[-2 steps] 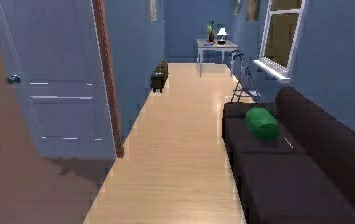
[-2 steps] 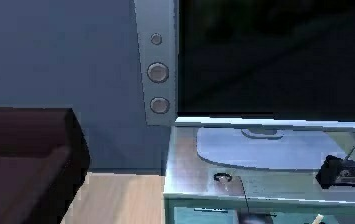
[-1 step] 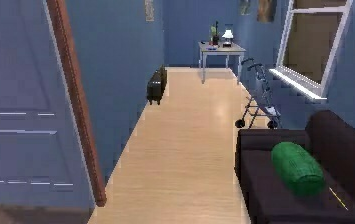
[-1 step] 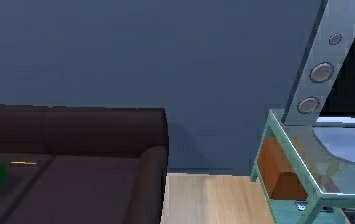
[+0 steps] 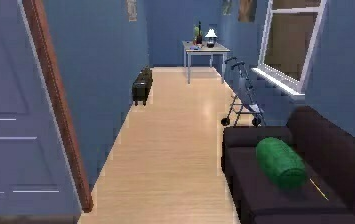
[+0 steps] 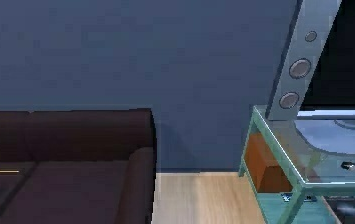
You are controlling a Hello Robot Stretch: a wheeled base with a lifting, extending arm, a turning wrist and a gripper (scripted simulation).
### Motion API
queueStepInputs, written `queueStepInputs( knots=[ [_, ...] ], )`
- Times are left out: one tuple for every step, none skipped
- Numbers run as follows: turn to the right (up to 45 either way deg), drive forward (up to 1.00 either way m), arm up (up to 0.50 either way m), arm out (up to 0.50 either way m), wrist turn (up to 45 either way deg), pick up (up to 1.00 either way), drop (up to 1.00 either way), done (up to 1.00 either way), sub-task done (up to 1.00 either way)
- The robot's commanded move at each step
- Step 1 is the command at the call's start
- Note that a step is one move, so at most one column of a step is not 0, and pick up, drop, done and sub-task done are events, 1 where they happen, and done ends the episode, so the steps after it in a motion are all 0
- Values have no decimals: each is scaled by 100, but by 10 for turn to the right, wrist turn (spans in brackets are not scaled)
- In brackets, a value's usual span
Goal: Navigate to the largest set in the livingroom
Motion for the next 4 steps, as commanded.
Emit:
queueStepInputs(
  knots=[
    [0, 65, 0, 0, 0, 0, 0, 0, 0],
    [0, 100, 0, 0, 0, 0, 0, 0, 0],
    [0, 100, 0, 0, 0, 0, 0, 0, 0],
    [0, 90, 0, 0, 0, 0, 0, 0, 0]
  ],
)
